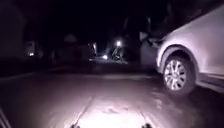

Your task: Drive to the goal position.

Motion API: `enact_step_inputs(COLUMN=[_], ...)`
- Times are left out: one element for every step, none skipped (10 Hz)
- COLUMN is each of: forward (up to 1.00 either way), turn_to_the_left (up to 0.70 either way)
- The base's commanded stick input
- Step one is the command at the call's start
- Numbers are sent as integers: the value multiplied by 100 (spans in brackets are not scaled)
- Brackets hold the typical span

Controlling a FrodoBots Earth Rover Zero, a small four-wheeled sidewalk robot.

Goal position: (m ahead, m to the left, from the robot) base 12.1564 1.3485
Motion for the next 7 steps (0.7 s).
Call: enact_step_inputs(forward=[70,70,70,70,70,70,70], turn_to_the_left=[0,0,0,0,0,0,0])
